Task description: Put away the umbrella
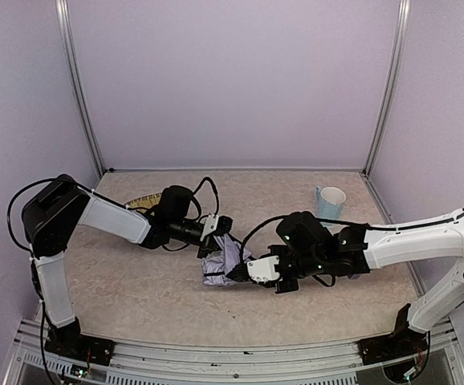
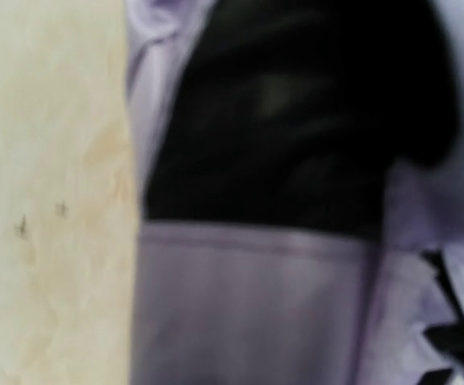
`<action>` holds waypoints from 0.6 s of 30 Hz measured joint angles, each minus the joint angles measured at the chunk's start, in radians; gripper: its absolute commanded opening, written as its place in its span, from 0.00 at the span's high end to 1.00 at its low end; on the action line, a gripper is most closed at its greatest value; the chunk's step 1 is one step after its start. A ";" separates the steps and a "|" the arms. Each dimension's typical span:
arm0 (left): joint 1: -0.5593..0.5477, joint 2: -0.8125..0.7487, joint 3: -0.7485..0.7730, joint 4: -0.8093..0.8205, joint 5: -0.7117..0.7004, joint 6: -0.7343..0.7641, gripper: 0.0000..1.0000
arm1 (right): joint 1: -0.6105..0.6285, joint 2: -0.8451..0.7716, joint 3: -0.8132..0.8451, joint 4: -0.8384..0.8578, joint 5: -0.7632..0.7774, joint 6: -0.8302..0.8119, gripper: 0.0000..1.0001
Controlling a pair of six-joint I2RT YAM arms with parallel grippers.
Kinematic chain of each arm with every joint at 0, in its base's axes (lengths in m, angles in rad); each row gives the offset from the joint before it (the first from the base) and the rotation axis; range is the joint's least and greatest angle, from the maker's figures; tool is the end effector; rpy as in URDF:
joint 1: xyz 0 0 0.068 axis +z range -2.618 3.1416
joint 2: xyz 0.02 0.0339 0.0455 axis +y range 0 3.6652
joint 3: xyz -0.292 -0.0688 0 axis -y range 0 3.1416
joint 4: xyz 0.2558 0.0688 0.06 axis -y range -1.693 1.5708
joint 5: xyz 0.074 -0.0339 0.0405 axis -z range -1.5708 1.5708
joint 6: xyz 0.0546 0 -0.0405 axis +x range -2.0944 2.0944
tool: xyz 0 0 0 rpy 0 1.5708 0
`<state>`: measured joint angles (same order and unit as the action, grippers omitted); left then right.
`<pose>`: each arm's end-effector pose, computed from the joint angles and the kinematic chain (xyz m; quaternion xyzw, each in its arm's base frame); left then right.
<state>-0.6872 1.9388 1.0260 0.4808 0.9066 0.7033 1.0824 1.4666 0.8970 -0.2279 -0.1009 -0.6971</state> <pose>0.3026 -0.3039 0.1752 0.6663 0.4302 -0.3649 0.4876 0.1486 0.2914 0.2247 -0.7306 0.5676 0.1179 0.3607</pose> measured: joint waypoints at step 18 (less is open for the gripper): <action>-0.068 0.084 -0.092 0.014 -0.511 0.014 0.41 | 0.068 0.249 -0.166 0.364 0.243 -0.056 1.00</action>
<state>-0.7555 2.0224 0.9340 0.4946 0.3958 0.7170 1.1500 1.7153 0.7315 0.1364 0.1417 -0.7532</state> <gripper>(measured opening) 0.380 0.246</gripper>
